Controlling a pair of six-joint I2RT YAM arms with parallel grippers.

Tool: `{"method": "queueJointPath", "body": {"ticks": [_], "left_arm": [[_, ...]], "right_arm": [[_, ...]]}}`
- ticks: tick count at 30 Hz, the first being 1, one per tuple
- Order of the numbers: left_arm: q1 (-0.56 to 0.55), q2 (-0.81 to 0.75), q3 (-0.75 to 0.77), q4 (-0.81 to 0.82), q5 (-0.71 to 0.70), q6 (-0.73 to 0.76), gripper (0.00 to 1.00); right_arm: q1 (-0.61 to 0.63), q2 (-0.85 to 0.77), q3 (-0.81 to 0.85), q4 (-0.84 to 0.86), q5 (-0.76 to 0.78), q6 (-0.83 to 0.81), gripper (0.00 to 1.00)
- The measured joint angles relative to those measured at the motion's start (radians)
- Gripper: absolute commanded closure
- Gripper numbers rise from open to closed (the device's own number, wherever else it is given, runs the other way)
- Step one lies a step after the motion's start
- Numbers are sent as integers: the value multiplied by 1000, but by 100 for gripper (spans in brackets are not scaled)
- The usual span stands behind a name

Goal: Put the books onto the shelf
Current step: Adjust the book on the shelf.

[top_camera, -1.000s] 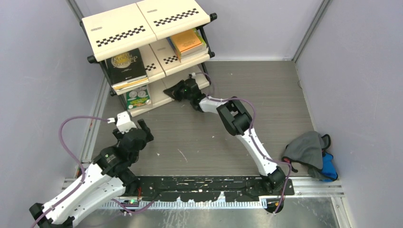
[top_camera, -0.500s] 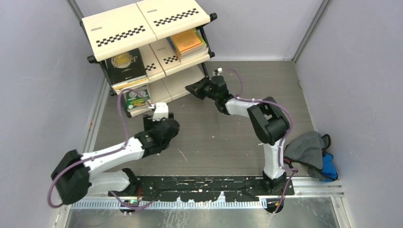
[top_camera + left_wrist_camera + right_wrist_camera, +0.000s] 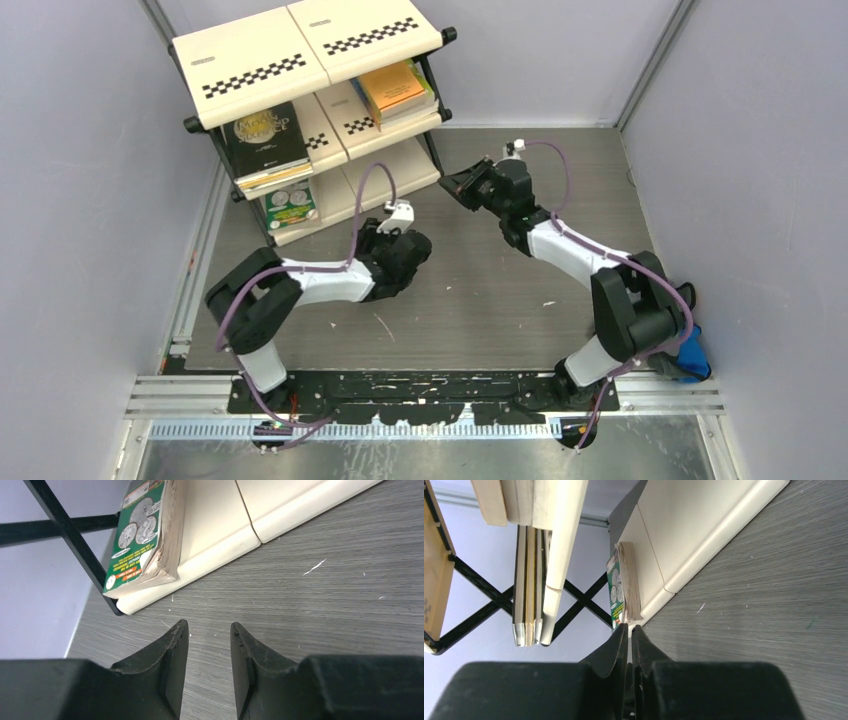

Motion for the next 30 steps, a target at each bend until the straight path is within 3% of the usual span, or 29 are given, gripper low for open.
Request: {"method": "queueJointPath", "body": {"ticks": [7,10,14,16,22,30], "left_arm": [[0,154,11,295,-89,290,64],[0,219,-2,536,-122,482,65],[0,375,23,954,-161,853,73],[0,454,72,1066,-169,996,74],[9,493,110,1224,-175,1242,76],[77,517,178,1275,-158,1457,82]], "right_arm": [[-27,-93,-14,-104,10,-60,87],[-28,-108,-24,-128,11,-78,87],[-28,-113,-36,-153,11,-93,87],[-28,-113,-43,-163,11,-98,87],[-28,-136,-59,-176,11,-111,87],[-38,-157,-82,-164,11,-112,87]]}}
